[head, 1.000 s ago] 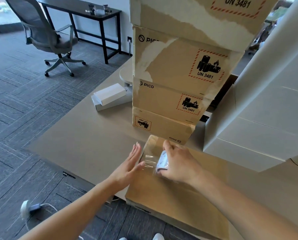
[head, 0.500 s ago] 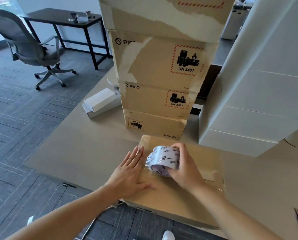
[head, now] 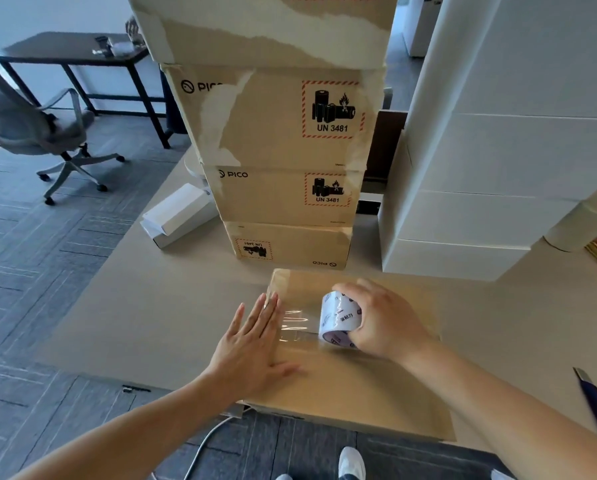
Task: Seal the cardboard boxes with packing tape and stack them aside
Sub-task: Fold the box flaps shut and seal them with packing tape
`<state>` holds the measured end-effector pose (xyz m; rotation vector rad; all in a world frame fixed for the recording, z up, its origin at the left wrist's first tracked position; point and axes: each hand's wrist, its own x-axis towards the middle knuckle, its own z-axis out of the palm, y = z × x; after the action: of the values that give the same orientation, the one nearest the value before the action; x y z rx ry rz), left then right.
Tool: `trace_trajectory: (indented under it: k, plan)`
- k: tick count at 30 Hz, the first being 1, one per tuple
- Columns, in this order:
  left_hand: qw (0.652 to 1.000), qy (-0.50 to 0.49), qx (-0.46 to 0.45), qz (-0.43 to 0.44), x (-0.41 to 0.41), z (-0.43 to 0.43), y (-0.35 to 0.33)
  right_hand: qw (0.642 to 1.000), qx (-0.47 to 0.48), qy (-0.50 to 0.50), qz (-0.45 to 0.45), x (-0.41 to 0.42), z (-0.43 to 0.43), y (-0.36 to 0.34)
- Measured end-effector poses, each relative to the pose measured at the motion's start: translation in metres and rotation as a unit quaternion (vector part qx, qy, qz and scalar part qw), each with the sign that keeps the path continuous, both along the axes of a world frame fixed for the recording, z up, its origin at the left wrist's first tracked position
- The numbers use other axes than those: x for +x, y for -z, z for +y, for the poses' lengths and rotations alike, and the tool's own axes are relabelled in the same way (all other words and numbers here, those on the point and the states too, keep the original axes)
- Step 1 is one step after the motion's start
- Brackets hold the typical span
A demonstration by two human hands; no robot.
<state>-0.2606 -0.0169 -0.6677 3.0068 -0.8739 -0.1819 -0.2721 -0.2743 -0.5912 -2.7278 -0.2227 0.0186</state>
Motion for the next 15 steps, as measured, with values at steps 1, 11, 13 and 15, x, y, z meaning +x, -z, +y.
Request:
trace_trajectory:
  k: [1, 11, 13, 15]
  plan:
    - [1.0, -0.001, 0.001, -0.001, 0.0, 0.0, 0.0, 1.0, -0.017, -0.002, 0.002, 0.0, 0.003, -0.001]
    - [1.0, -0.002, -0.012, 0.013, 0.0, 0.003, -0.001, 0.993, -0.102, 0.001, 0.066, -0.001, -0.006, -0.024]
    - [1.0, -0.006, -0.006, 0.026, 0.0, 0.003, -0.001, 0.992, -0.106, -0.003, 0.068, -0.002, -0.007, -0.022]
    - [0.999, -0.008, -0.002, 0.036, 0.001, 0.002, -0.001, 0.991, -0.108, -0.002, 0.075, -0.001, -0.006, -0.022]
